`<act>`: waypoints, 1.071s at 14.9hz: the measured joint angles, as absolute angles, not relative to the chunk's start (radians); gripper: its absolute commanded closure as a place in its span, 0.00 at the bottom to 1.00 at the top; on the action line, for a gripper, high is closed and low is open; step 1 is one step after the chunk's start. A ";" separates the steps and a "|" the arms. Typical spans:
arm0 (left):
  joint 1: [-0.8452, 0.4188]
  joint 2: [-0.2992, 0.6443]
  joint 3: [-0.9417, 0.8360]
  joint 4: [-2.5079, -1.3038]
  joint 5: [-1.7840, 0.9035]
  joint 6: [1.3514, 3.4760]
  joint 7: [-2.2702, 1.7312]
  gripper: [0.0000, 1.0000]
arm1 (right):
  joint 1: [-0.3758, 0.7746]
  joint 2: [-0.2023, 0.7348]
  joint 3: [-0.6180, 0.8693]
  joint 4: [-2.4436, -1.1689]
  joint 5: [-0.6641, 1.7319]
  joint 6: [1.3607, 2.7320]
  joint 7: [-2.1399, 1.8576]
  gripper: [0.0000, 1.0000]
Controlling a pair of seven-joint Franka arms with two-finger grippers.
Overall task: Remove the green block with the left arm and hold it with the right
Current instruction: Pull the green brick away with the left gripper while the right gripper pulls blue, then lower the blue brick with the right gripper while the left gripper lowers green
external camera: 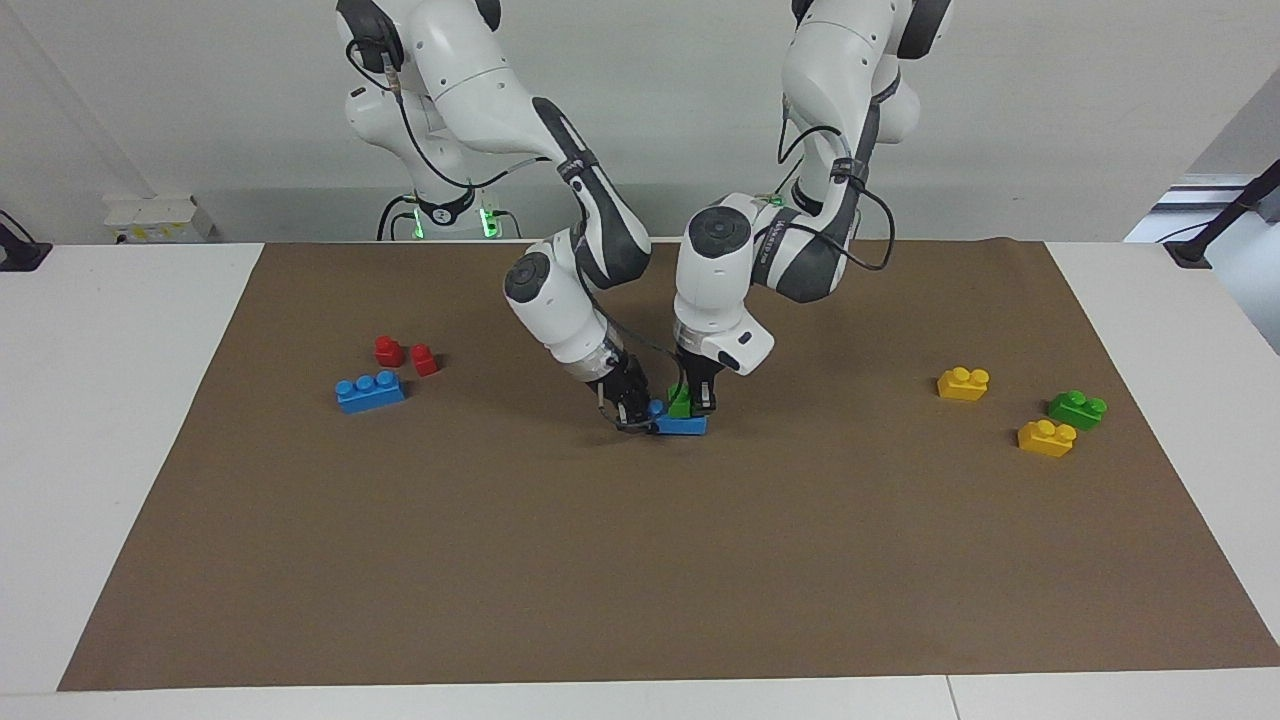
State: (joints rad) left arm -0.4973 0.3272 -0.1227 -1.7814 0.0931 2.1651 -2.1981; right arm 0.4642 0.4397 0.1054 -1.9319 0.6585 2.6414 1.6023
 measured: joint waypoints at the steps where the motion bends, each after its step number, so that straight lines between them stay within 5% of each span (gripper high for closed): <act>1: -0.484 0.305 -0.118 -1.777 0.096 2.146 -2.190 1.00 | 0.466 0.440 0.106 -1.938 0.658 2.641 1.602 1.00; 7: -0.379 0.207 -0.111 -1.771 0.096 2.023 -2.044 1.00 | 0.439 0.439 0.095 -1.918 0.658 2.587 1.597 1.00; 16: -0.116 0.191 -0.104 -1.777 0.095 1.968 -1.540 1.00 | 0.018 0.356 0.084 -1.738 0.563 2.019 1.307 1.00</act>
State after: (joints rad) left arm -0.1163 0.1911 -0.1044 -1.7774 0.0954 1.9685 -1.5396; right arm 0.0180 0.3560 0.0844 -1.7385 0.5628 2.0187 1.3067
